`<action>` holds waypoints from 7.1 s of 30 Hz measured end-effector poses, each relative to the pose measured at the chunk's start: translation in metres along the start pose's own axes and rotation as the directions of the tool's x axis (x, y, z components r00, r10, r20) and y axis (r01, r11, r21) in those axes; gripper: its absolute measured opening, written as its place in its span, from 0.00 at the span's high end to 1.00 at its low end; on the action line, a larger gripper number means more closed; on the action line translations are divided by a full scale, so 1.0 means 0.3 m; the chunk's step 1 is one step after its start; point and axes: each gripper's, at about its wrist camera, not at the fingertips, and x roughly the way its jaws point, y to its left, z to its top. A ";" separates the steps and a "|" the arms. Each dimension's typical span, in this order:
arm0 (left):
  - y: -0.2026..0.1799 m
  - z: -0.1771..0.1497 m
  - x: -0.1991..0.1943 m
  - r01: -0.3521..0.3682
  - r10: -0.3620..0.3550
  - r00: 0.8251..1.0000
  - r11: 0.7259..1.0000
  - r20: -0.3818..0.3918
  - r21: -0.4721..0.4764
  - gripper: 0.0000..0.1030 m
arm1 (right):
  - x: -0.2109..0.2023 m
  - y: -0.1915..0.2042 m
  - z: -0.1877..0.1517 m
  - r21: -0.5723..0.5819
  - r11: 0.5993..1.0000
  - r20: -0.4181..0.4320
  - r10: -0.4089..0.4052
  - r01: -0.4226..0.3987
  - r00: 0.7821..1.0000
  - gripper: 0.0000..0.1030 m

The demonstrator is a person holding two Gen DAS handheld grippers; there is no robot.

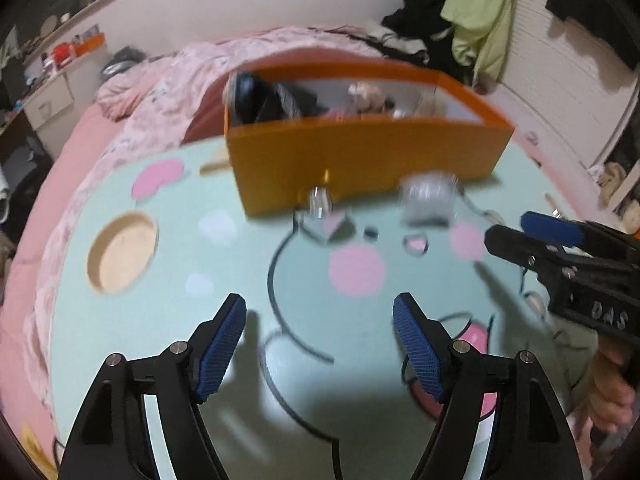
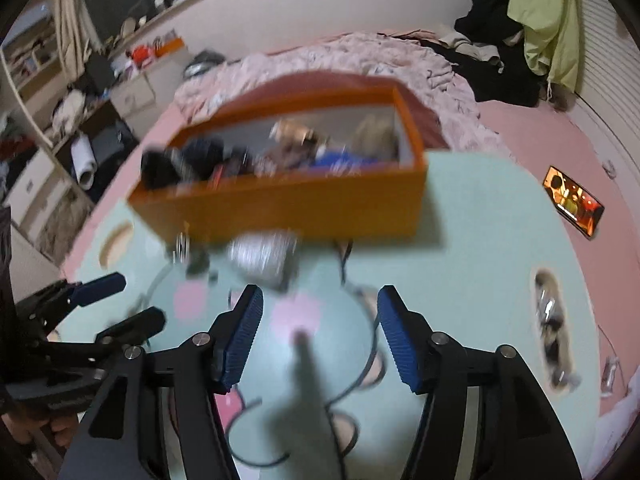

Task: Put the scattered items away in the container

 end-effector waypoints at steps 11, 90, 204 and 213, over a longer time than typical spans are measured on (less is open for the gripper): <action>0.033 -0.056 0.010 -0.064 0.066 0.997 0.996 0.040 -0.055 0.01 | 0.043 0.037 -0.103 -0.021 0.986 -0.036 -0.167 0.166 0.985 0.01; 0.027 -0.065 0.012 -0.071 0.072 0.997 0.996 0.039 -0.048 0.01 | 0.061 0.005 -0.101 -0.004 0.983 -0.038 -0.182 0.182 0.983 0.00; -0.040 -0.084 -0.021 -0.017 0.014 0.999 0.998 0.053 0.052 0.09 | 0.051 0.006 -0.102 -0.047 0.989 0.003 -0.137 0.137 0.991 0.12; -0.038 -0.084 -0.021 -0.017 0.014 0.998 0.998 0.053 0.052 0.09 | 0.051 0.006 -0.101 -0.047 0.989 0.003 -0.138 0.138 0.990 0.12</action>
